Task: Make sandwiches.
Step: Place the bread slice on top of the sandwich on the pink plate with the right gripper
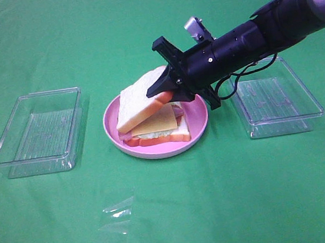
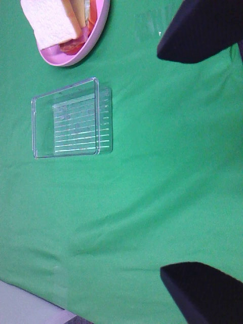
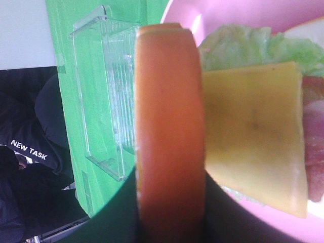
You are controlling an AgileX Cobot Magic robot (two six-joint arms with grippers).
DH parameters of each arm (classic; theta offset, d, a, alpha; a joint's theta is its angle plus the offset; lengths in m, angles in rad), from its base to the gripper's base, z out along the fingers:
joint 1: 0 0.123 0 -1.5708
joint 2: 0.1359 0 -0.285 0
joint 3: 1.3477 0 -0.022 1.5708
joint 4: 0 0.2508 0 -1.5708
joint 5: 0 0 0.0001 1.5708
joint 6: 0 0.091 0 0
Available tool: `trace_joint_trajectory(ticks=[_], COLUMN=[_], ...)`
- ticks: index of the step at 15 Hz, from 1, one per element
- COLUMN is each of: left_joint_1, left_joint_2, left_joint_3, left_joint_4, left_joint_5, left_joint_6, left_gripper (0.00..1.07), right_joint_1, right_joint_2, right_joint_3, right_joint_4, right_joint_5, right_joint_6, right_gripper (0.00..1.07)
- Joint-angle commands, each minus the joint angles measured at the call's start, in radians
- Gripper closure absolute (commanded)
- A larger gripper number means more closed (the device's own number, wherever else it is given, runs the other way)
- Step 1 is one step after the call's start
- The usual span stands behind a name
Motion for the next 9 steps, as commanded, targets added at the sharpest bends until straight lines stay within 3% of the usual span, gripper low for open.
trace_joint_trajectory(ticks=[1, 4, 6, 7, 8, 9], left_joint_1=[0.003, 0.003, 0.003, 0.003, 0.003, 0.003], left_joint_2=[-0.018, -0.018, -0.018, -0.018, -0.018, -0.018], left_joint_3=[0.003, 0.003, 0.003, 0.003, 0.003, 0.003], left_joint_4=[-0.009, -0.009, -0.009, -0.009, -0.009, -0.009], left_joint_5=[-0.002, -0.002, -0.002, -0.002, -0.002, -0.002], left_joint_6=[-0.004, -0.004, -0.004, -0.004, -0.004, -0.004], left_gripper=[0.06, 0.06, 0.06, 0.06, 0.06, 0.06], right_joint_1=[0.006, 0.006, 0.006, 0.006, 0.006, 0.006], right_joint_2=[0.010, 0.010, 0.009, 0.006, -0.020, -0.043], right_joint_3=[-0.002, -0.002, -0.002, -0.002, -0.002, -0.002], right_joint_4=[0.011, 0.005, -0.019, -0.030, -0.053, -0.099], right_joint_5=[0.000, 0.000, 0.000, 0.000, 0.000, -0.005], right_joint_6=[-0.020, -0.020, -0.020, -0.019, -0.027, -0.029], right_gripper=[1.07, 1.07, 0.90, 0.71, 0.31, 0.23])
